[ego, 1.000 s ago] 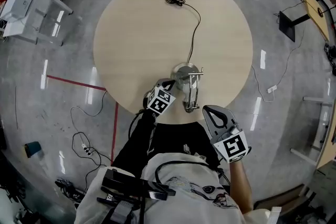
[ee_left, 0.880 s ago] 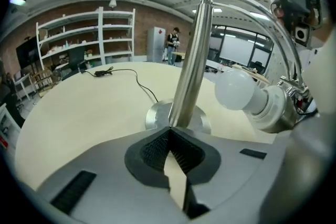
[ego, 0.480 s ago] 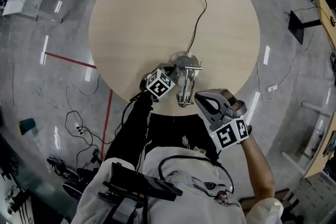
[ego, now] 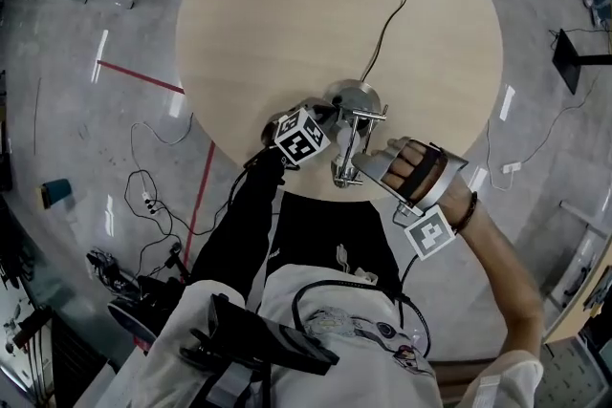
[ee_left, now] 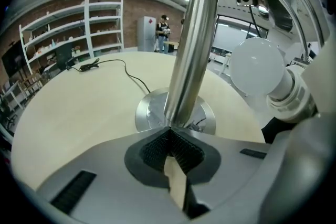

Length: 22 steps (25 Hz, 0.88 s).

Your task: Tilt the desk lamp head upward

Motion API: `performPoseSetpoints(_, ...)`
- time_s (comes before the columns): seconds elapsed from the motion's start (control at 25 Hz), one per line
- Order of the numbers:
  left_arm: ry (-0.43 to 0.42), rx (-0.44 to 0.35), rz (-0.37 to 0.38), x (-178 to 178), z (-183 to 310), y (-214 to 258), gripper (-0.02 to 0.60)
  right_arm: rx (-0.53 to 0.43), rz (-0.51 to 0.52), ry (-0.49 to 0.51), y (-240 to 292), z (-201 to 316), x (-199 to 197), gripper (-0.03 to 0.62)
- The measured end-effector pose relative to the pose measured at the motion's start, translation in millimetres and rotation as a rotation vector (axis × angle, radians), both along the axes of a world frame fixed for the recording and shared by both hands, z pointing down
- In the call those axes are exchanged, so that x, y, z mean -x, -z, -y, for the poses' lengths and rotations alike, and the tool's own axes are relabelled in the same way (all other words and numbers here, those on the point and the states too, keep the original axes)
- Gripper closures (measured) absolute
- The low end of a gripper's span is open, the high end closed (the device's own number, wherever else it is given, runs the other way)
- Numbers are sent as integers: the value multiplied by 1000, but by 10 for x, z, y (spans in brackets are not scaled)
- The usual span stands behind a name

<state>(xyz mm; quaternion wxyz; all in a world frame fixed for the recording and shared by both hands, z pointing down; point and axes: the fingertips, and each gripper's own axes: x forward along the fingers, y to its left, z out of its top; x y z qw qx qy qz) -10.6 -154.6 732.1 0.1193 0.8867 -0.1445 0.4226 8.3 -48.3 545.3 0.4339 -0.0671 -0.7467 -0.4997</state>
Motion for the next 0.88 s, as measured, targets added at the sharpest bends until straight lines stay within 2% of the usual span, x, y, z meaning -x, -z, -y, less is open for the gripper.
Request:
performPoseSetpoints(0.28, 15, -6, -2, 16, 9, -1, 579, -95, 5, 182, -140, -50, 144, 353)
performPoseSetpoints(0.52, 27, -16, -1, 21, 6, -6, 579, -155, -34, 333, -377, -197, 228, 355)
performPoseSetpoints(0.68, 32, -26, 4, 13, 9, 5, 579, -186, -4, 369, -359, -207, 243, 355)
performPoseSetpoints(0.76, 37, -29, 3, 15, 13, 5, 579, -200, 3, 390, -348, -211, 263, 396)
performPoseSetpoints(0.88, 46, -32, 5, 32, 11, -3, 579, -194, 23, 414, -352, -226, 276, 410)
